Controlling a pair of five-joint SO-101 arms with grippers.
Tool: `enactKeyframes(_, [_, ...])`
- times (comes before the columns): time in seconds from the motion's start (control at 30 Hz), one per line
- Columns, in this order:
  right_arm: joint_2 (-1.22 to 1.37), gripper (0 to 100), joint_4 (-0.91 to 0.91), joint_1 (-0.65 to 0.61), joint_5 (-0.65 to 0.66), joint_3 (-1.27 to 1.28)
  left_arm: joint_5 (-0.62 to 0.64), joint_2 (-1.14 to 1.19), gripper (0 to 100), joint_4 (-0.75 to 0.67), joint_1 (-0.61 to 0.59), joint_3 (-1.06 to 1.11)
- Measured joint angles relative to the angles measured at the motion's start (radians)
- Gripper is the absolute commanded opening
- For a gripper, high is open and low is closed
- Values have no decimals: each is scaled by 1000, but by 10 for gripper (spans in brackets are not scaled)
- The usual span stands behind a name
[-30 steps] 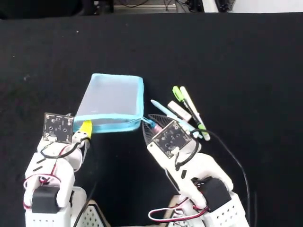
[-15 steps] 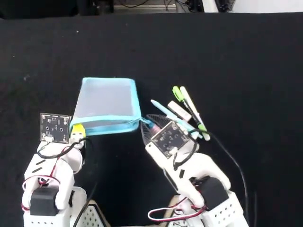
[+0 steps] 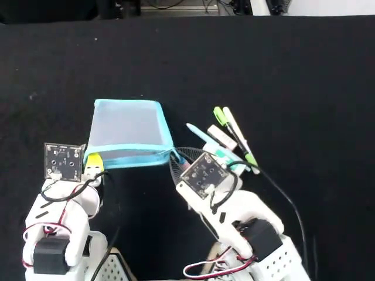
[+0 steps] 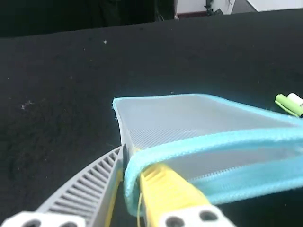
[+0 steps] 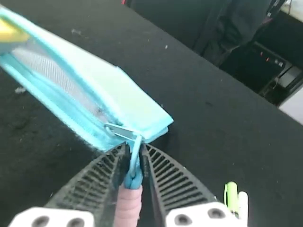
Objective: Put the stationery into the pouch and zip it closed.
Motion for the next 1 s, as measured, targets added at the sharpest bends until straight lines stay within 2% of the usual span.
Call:
enactKeyframes(0.2, [176,11,126,0,0,-144,0,-3,30,0,2,-2])
enactKeyframes(0.47, [362,11,132,-3,-2,-207,0,3,30,-9,2,-2])
enactKeyframes(1.0, [371,11,132,-3,-2,-213,0,-5,30,-9,2,17])
